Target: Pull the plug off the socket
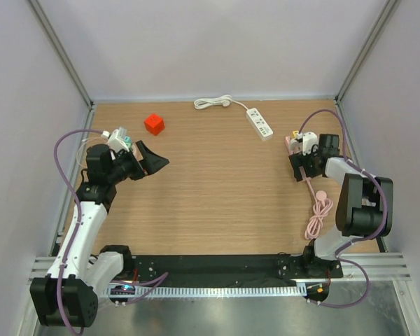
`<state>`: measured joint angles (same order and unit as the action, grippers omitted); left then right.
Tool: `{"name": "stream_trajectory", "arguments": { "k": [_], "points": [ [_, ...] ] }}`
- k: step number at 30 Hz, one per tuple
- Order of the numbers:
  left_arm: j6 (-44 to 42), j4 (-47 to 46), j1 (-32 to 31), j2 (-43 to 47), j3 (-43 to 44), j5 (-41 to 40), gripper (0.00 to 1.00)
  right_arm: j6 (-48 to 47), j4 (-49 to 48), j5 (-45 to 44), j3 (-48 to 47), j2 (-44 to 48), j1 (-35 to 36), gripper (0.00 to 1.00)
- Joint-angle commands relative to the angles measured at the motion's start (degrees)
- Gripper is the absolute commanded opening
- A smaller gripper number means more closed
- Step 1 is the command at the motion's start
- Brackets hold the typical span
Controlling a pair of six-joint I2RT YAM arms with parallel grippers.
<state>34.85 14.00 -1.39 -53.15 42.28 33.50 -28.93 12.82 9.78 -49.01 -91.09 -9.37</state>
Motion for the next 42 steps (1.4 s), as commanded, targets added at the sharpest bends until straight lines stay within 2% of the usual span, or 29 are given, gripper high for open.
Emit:
{"name": "stream_trajectory", "arguments": {
  "k": [1,3,7,10,11,12,14,15,18,23,27,35,42],
  "points": [
    [-0.84,-1.69,-0.11,1.11,-0.18,0.52,1.0,-1.13,-2.45,-0.55,-0.47,-1.37,0.05,0.92],
    [-0.49,-2.13,-0.11,1.11,-0.36,0.78,1.0,-0.96,-1.57,-0.03,-1.34,-2.42,0.14,0.88],
    [0.57,-3.8,-0.11,1.29,-1.06,2.45,1.0,-0.43,0.19,0.68,-2.66,-3.57,0.14,0.75],
    [1.62,-5.03,-0.11,1.38,-1.5,3.33,1.0,0.18,1.15,1.12,-3.37,-3.92,0.14,0.53],
    [2.06,-6.08,-0.11,1.46,-1.76,4.2,1.0,0.27,1.33,1.03,-3.46,-3.57,0.14,0.4],
    [2.5,-6.61,-0.11,1.38,-2.03,4.64,1.0,0.62,1.24,0.94,-3.54,-3.4,0.14,0.32],
    [4.17,-8.45,-0.11,1.29,-2.64,5.78,1.0,1.15,1.16,1.2,-3.37,-1.82,0.14,0.21],
    [4.78,-9.16,-0.11,0.94,-2.73,6.57,1.0,1.24,0.98,2.08,-3.11,-1.03,0.14,0.1],
    [8.73,-12.76,-0.11,-0.11,-3.17,9.12,0.99,1.86,0.72,3.92,-2.49,2.66,0.14,0.01],
    [20.22,-24.24,-0.72,-2.13,-5.89,11.42,1.0,0.02,8.16,14.18,-4.51,8.29,0.05,0.01],
    [25.95,-30.43,-4.04,-3.98,-8.7,9.4,1.0,-0.95,11.26,23.34,-4.69,11.89,0.05,0.01],
    [28.08,-33.86,-16.53,-11.44,-8.71,0.35,1.0,-0.86,14.25,31.43,-4.77,13.04,0.05,0.01],
    [22.11,-34.57,-23.83,-20.22,-5.64,-4.31,1.0,-5.96,18.64,35.31,-3.81,14.01,0.84,0.01]
  ]
}}
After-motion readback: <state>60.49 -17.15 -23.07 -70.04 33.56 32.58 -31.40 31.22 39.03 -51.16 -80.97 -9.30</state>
